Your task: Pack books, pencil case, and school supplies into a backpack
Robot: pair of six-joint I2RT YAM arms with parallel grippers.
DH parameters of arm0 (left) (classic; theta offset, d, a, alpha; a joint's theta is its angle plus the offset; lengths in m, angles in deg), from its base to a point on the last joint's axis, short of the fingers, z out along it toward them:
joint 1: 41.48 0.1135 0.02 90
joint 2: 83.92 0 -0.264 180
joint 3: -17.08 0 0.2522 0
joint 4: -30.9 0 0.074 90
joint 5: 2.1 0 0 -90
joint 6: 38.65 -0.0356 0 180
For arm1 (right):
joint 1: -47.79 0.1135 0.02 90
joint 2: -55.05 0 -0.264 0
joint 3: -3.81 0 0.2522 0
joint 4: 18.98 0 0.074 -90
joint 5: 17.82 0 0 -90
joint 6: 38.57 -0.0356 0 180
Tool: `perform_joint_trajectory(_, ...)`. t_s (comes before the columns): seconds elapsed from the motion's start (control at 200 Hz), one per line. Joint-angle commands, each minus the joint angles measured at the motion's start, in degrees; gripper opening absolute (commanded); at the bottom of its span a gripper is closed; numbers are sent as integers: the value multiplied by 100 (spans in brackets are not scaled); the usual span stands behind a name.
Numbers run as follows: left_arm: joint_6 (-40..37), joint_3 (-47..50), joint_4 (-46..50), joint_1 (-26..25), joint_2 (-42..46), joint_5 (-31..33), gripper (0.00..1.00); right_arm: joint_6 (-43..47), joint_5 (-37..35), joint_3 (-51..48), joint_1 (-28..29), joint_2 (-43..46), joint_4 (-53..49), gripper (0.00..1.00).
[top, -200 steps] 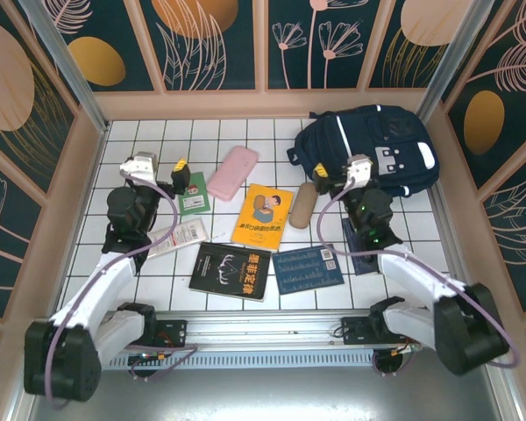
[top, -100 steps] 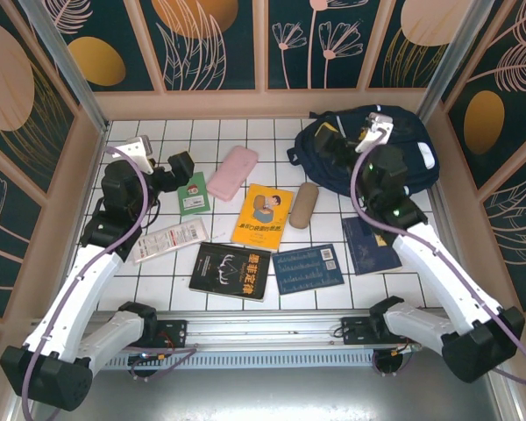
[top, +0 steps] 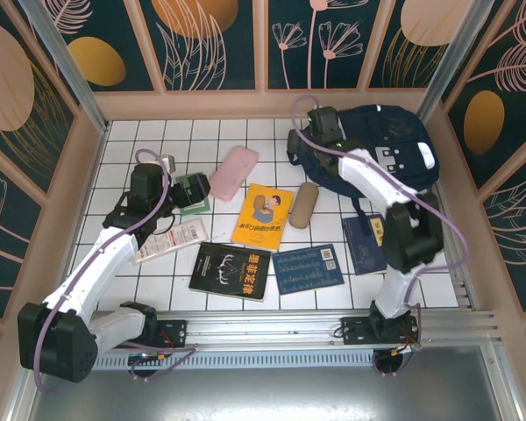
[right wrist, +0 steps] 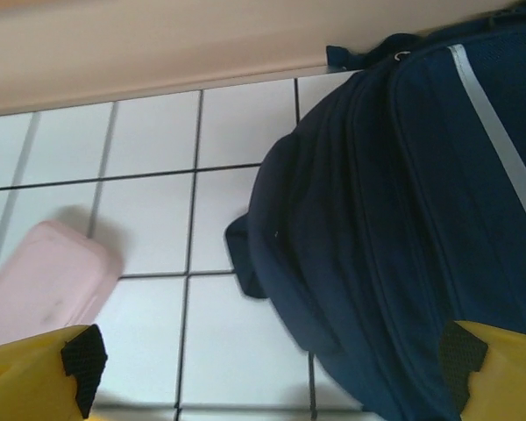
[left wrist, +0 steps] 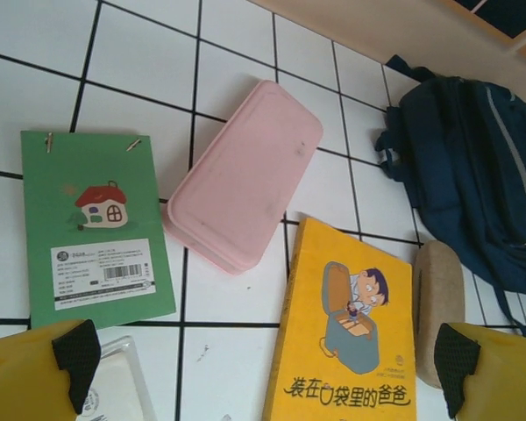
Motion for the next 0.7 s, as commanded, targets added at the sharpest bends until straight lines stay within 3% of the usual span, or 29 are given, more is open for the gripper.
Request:
perform_joint_trajectory(0.0,110,55,-101,-7,117,-235,99,315,-637,1424,-38,-1226,-1071,97)
perform_joint_trajectory(0.135,104,26,-71,-5,116,-174,99,503,-685,2540,-192,-2374,-1320,85)
perform_joint_trajectory(0.335,1,23,-5,-6,109,20,99,847,-752,4472,-219,-3969,-2026,75)
perform_joint_trajectory(0.42,-33,22,53,-6,90,129,99,913,-889,4577,-208,-4285,-2074,67)
perform_joint_trajectory(0.48,-58,39,73,-7,98,199,99,947,-1001,4485,-208,-4419,-2021,55)
perform_joint_trajectory(0.545,-63,49,65,-5,96,243,99,951,-1011,4363,-206,-4452,-1964,27)
perform_joint_trajectory(0.641,-71,18,82,-7,61,298,99,1034,-1001,4060,-157,-4231,-1790,2)
perform_joint_trajectory(0.696,-85,-11,107,-6,48,354,99,1125,-1030,3895,-93,-3962,-1630,0)
